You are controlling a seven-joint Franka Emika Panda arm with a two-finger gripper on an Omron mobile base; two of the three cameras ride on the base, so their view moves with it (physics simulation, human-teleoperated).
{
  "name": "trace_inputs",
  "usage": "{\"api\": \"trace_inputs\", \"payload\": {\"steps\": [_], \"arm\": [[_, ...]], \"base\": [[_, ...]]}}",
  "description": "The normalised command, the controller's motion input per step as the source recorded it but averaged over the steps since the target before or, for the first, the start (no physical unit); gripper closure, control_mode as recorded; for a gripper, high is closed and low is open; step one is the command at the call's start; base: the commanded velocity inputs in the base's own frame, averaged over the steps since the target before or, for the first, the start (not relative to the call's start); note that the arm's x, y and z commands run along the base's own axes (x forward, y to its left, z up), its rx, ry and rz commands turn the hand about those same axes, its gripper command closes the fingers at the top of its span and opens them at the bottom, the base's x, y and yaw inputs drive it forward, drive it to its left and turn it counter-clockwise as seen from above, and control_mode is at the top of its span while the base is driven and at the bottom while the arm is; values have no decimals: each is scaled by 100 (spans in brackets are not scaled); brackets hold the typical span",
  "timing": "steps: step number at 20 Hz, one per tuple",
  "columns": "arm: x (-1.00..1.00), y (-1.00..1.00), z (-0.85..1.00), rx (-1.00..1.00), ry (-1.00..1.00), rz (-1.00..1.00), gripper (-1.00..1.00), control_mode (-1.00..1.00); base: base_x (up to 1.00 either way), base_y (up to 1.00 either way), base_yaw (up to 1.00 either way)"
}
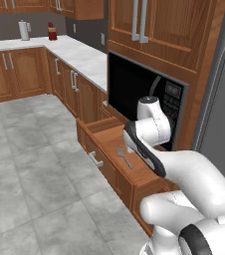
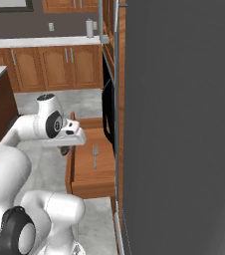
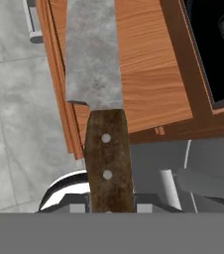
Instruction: Pick up the metallic utensils from the counter and place them in the open drawer. Make sure not to pick up any wooden utensils.
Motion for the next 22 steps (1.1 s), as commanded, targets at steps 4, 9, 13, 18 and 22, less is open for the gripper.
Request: {"api": "trace_inputs", "payload": {"steps": [4, 9, 13, 18, 22], "arm": [[69, -13, -17, 5, -1, 13, 100, -100], [51, 8, -29, 5, -6, 22, 100, -100], [42, 19, -47, 0, -1, 16, 100, -100], [40, 4, -51, -1, 0, 6, 100, -100], [49, -13, -34, -1, 0, -1, 100, -100]], "base": [[0, 0, 0], [0, 0, 0], [0, 0, 0], [0, 0, 0], [0, 0, 0]]}}
